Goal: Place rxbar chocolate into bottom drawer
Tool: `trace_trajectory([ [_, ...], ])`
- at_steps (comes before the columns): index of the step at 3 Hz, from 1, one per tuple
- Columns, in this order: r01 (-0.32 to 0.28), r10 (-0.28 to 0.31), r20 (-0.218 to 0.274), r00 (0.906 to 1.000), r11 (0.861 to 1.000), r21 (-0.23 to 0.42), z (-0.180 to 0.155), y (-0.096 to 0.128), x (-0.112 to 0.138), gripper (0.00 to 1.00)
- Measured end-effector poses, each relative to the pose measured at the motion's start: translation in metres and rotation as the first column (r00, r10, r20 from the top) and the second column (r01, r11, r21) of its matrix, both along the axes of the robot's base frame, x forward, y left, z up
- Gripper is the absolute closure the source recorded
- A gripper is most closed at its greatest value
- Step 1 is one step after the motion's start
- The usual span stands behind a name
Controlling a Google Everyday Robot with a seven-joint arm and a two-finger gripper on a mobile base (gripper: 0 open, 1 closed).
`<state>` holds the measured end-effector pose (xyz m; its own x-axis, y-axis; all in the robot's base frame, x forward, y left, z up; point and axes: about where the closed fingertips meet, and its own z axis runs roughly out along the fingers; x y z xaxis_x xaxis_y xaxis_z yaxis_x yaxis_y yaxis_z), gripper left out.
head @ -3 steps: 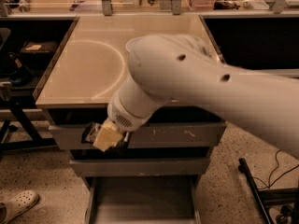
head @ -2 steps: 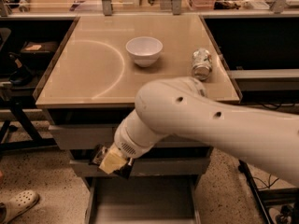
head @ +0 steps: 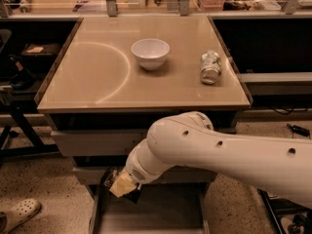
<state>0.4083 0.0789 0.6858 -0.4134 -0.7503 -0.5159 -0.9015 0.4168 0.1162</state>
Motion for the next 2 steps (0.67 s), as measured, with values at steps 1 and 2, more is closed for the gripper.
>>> trace_trajectory([
  [1,0.039,-0.038,-0.042,0.9984,0.999,0.023,-0.038,-0.004,0.000,1.00],
  [2,0.119,-0.114,-0.126,0.9854,0.992,0.031,-0.122,-0.018,-0.005,1.00],
])
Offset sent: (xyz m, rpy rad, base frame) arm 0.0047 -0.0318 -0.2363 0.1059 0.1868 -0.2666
